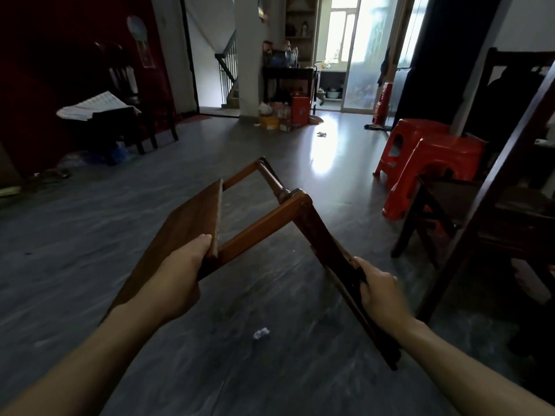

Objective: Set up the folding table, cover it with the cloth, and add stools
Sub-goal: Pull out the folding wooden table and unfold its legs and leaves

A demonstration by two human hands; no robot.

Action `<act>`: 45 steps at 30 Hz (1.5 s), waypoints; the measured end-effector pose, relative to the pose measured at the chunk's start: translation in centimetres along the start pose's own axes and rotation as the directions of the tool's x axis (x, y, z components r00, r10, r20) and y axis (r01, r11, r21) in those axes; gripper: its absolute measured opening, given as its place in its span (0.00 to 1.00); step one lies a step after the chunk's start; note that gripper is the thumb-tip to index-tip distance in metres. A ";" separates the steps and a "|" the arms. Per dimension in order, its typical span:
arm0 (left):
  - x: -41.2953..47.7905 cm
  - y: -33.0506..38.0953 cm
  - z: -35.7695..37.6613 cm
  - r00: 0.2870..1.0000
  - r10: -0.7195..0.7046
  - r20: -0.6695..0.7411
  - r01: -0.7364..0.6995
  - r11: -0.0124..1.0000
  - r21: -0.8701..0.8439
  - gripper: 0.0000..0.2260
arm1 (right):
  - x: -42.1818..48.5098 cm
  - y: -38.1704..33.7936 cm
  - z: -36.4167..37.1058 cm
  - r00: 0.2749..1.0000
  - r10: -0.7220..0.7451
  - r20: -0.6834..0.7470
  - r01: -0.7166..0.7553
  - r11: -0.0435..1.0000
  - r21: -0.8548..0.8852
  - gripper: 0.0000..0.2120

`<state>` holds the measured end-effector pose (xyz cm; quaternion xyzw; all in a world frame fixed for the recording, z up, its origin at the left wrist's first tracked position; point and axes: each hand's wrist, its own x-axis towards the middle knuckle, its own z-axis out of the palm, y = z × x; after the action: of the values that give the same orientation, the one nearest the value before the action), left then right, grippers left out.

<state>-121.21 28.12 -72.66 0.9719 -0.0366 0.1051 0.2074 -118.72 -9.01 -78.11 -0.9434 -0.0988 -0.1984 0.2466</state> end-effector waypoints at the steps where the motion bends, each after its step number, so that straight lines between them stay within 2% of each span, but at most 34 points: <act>1: 0.2 0.5 0.2 1.000 0.017 -0.013 -0.018 1.000 -0.015 0.39 | -0.1 0.1 -0.1 1.000 -0.003 -0.006 0.003 1.000 0.030 0.20; 5: 1.4 3.0 0.9 0.997 0.080 0.004 -0.080 0.996 -0.041 0.39 | -0.4 1.3 -0.4 1.000 0.016 -0.005 -0.015 0.997 0.077 0.19; 9: 3.5 4.9 2.5 0.995 0.099 0.016 -0.098 0.992 -0.079 0.38 | -0.2 1.9 -0.7 0.995 0.074 -0.065 -0.065 0.990 0.123 0.18; 12: 4.5 6.7 4.2 0.981 0.181 0.074 -0.159 0.958 -0.241 0.22 | -0.4 2.2 -0.9 0.991 0.117 -0.057 -0.107 0.983 0.151 0.17; 14: 4.8 7.8 5.3 0.975 0.213 0.071 -0.182 0.934 -0.306 0.17 | -0.4 2.4 -0.9 0.988 0.148 -0.049 -0.138 0.977 0.163 0.16; 15: 5.1 7.9 6.2 0.975 0.210 0.066 -0.180 0.932 -0.313 0.19 | -0.5 2.5 -0.8 0.986 0.162 -0.049 -0.151 0.975 0.165 0.16; 17: 5.3 8.3 7.5 0.981 0.184 0.055 -0.164 0.952 -0.258 0.32 | -0.7 2.3 -0.6 0.982 0.183 -0.050 -0.172 0.970 0.172 0.16; 18: 5.4 8.6 8.0 0.984 0.173 0.038 -0.159 0.957 -0.242 0.35 | -0.8 2.1 -0.4 0.981 0.188 -0.054 -0.175 0.967 0.185 0.15; 21: 5.7 9.5 9.6 0.986 0.164 0.013 -0.153 0.944 -0.291 0.36 | -1.2 1.9 -0.1 0.975 0.211 -0.068 -0.189 0.950 0.247 0.12; 26: 5.7 11.6 11.5 0.970 0.236 -0.054 -0.240 0.910 -0.338 0.36 | -2.2 2.4 0.0 0.965 0.259 -0.042 -0.232 0.918 0.320 0.12; 30: 6.0 13.1 12.5 0.957 0.284 -0.063 -0.290 0.916 -0.278 0.36 | -2.9 3.8 -0.1 0.961 0.268 -0.072 -0.227 0.910 0.348 0.15; 36: 5.8 15.0 12.1 0.978 0.208 0.001 -0.204 0.959 -0.196 0.38 | -2.6 5.0 0.2 0.973 0.230 -0.015 -0.209 0.907 0.366 0.16; 40: 4.9 16.5 12.2 0.984 0.178 0.026 -0.171 0.970 -0.174 0.39 | -3.4 6.1 0.2 0.964 0.264 -0.010 -0.240 0.893 0.380 0.15; 45: 4.3 17.4 13.8 0.979 0.201 0.014 -0.198 0.971 -0.137 0.40 | -4.1 6.9 0.3 0.963 0.271 -0.014 -0.243 0.886 0.395 0.16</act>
<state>-116.43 6.49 -77.14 0.9484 -0.1441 0.1092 0.2605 -120.40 -15.18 -83.04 -0.8727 -0.0020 -0.1724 0.4567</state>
